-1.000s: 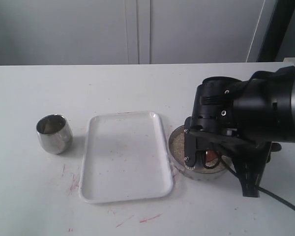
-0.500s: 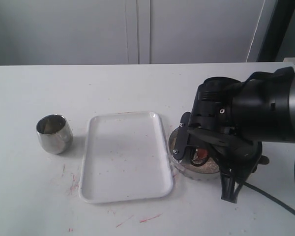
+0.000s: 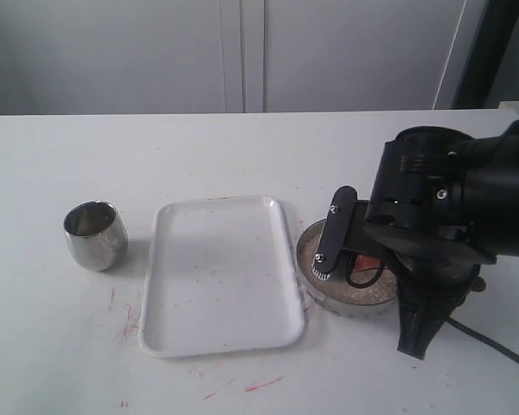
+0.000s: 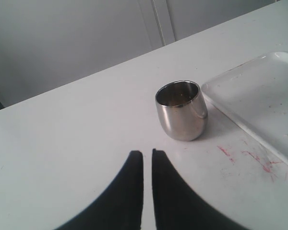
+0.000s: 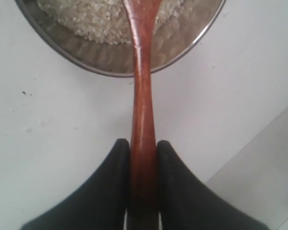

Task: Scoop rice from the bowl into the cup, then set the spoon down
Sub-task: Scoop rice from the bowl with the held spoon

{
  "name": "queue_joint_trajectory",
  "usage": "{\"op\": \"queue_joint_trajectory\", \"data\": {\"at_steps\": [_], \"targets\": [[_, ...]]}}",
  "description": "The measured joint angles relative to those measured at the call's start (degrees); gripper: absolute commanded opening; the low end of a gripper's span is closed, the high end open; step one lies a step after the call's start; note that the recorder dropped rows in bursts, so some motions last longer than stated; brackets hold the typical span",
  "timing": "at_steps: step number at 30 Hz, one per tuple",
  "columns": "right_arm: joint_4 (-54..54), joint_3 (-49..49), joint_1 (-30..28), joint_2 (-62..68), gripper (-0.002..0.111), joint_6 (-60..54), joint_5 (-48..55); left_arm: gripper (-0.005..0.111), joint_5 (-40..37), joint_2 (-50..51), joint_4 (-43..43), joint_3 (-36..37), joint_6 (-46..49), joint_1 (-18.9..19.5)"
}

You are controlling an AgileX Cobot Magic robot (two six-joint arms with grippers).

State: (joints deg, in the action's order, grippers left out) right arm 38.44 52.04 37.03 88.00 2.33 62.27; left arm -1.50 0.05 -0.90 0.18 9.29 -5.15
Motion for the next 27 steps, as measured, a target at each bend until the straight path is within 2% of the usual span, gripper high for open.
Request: {"op": "queue_joint_trajectory", "data": {"at_steps": [11, 27], "targets": [[-1.18, -1.73, 0.0, -0.57, 0.001, 3.71, -0.5, 0.014, 0.0, 0.0, 0.0, 0.0, 0.0, 0.0], [-1.66, -8.26, 0.0, -4.81, 0.001, 13.6, -11.73, 0.014, 0.0, 0.0, 0.0, 0.0, 0.0, 0.0]]}}
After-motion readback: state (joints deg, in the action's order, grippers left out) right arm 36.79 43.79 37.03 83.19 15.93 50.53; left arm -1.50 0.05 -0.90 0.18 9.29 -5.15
